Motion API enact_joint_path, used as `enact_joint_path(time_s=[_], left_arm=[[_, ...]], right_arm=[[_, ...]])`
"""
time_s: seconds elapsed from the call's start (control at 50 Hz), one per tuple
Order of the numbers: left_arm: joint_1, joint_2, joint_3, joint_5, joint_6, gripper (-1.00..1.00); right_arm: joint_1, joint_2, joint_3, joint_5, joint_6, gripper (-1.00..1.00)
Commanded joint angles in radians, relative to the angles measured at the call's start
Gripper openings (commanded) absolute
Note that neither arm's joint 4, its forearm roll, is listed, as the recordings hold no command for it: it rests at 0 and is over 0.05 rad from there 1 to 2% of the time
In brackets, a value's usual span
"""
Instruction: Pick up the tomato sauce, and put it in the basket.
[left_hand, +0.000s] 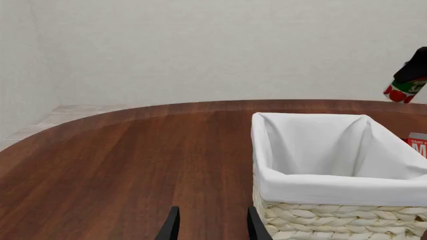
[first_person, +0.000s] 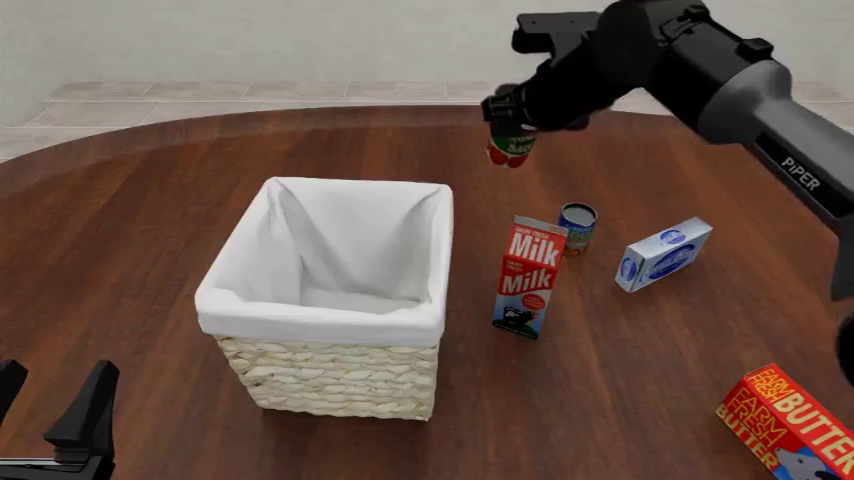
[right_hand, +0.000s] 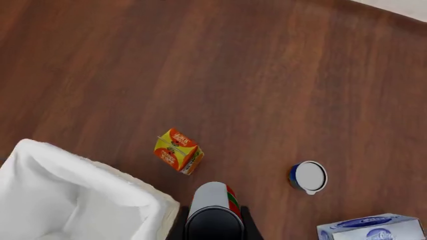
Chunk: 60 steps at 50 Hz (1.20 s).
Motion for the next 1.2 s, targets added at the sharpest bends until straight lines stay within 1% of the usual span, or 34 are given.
enact_joint_path(time_s=[0.02, 0.12, 0.24, 0.36, 0.46, 0.52, 0.66, 0.7, 0.86, 1.02, 1.16, 1.2], left_arm=[[0.003, -0.002, -0.001, 0.003, 0.000, 1.00], [0.003, 0.005, -0.002, -0.003, 0.000, 1.00], [0.004, 0.006, -0.002, -0.003, 0.000, 1.00], [0.003, 0.005, -0.002, -0.003, 0.001, 1.00], [0.003, -0.002, -0.001, 0.003, 0.000, 1.00], [0.003, 0.005, -0.002, -0.003, 0.000, 1.00], [0.003, 0.005, -0.002, -0.003, 0.001, 1.00], [0.003, 0.005, -0.002, -0.003, 0.000, 1.00], [0.003, 0.005, -0.002, -0.003, 0.001, 1.00], [0.003, 0.005, -0.002, -0.003, 0.001, 1.00], [0.003, -0.002, -0.002, 0.003, 0.001, 1.00], [0.003, 0.005, -0.002, -0.003, 0.001, 1.00]], right_arm=[[0.046, -0.107, 0.076, 0.000, 0.006, -1.00], [0.058, -0.148, 0.102, 0.007, -0.007, -1.00], [0.074, -0.192, 0.143, 0.005, -0.005, -1.00], [0.083, -0.222, 0.144, 0.015, -0.010, -1.00], [0.136, -0.253, 0.200, -0.027, 0.028, -1.00], [0.151, -0.265, 0.214, -0.037, 0.036, -1.00], [0.184, -0.278, 0.204, -0.039, 0.041, -1.00], [0.201, -0.280, 0.196, -0.041, 0.055, -1.00], [0.235, -0.286, 0.216, -0.053, 0.059, -1.00], [0.253, -0.284, 0.224, -0.056, 0.055, -1.00], [0.264, -0.271, 0.219, -0.058, 0.038, -1.00], [0.280, -0.266, 0.203, -0.053, 0.049, -1.00]])
